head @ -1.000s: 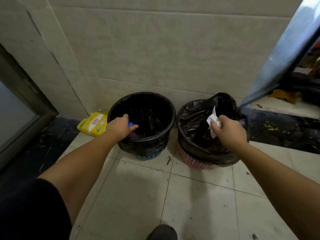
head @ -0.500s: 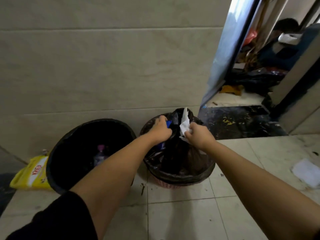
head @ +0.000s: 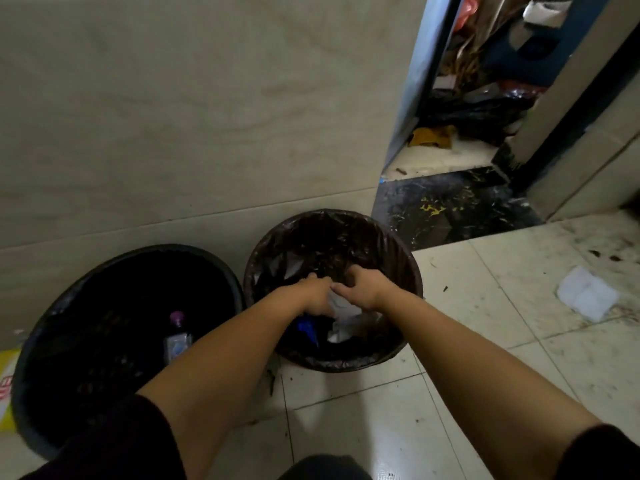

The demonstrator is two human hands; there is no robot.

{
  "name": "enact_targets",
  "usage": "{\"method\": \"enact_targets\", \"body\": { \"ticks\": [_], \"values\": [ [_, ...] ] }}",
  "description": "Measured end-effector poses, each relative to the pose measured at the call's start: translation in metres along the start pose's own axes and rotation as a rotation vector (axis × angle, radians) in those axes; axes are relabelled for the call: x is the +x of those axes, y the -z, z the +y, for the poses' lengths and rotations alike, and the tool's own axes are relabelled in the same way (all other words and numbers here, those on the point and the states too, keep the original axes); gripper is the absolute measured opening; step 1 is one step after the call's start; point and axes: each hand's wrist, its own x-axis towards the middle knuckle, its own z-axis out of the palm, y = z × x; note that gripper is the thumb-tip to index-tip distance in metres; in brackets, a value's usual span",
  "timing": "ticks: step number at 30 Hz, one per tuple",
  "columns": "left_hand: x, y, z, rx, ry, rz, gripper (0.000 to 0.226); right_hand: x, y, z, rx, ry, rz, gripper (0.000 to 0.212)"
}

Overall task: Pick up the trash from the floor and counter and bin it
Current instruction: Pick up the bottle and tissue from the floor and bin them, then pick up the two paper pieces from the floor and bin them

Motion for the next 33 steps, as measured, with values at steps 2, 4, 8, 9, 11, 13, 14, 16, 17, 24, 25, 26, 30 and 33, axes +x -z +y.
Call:
{"method": "enact_targets", "body": {
  "ticks": [2,4,8,9,11,13,14,16,17,24,25,26,30,33],
  "values": [
    [-0.008,0.030,0.011,0.042,-0.043,0.065,0.043,-0.006,0.028,-0.003,0.042,0.021,0.116,0.056],
    [-0.016,0.065,0.029,0.103,-0.064,0.137,0.040,-0.017,0.065,-0.005,0.046,0.023,0.239,0.051],
    [-0.021,0.118,0.091,0.148,-0.202,0.261,0.034,-0.044,0.130,0.023,0.029,-0.053,0.437,0.039],
    [-0.019,0.125,0.112,0.159,-0.245,0.279,0.034,-0.054,0.143,0.038,0.020,-0.097,0.464,0.038],
    [-0.012,0.132,0.158,0.204,-0.322,0.287,0.039,-0.079,0.168,0.075,-0.017,-0.193,0.519,0.037],
    [-0.001,0.129,0.206,0.240,-0.404,0.264,0.041,-0.107,0.189,0.120,-0.051,-0.292,0.549,0.039],
    [0.005,0.124,0.231,0.252,-0.446,0.248,0.042,-0.122,0.197,0.144,-0.053,-0.341,0.552,0.040],
    [0.016,0.107,0.279,0.257,-0.520,0.214,0.047,-0.152,0.209,0.195,-0.040,-0.439,0.560,0.042],
    [0.021,0.095,0.303,0.257,-0.548,0.192,0.050,-0.167,0.213,0.221,-0.026,-0.491,0.564,0.043],
    [0.088,-0.018,0.428,0.383,-0.584,0.017,0.062,-0.219,0.185,0.406,0.107,-0.753,0.501,0.045],
    [0.101,-0.032,0.440,0.395,-0.570,-0.012,0.063,-0.218,0.172,0.430,0.126,-0.780,0.463,0.045],
    [0.116,-0.045,0.452,0.407,-0.558,-0.038,0.063,-0.216,0.159,0.454,0.144,-0.804,0.423,0.046],
    [0.177,-0.089,0.493,0.436,-0.526,-0.098,0.058,-0.198,0.112,0.536,0.251,-0.856,0.243,0.054],
    [0.219,-0.117,0.514,0.464,-0.496,-0.093,0.053,-0.180,0.082,0.577,0.344,-0.879,0.124,0.069]
  ]
}}
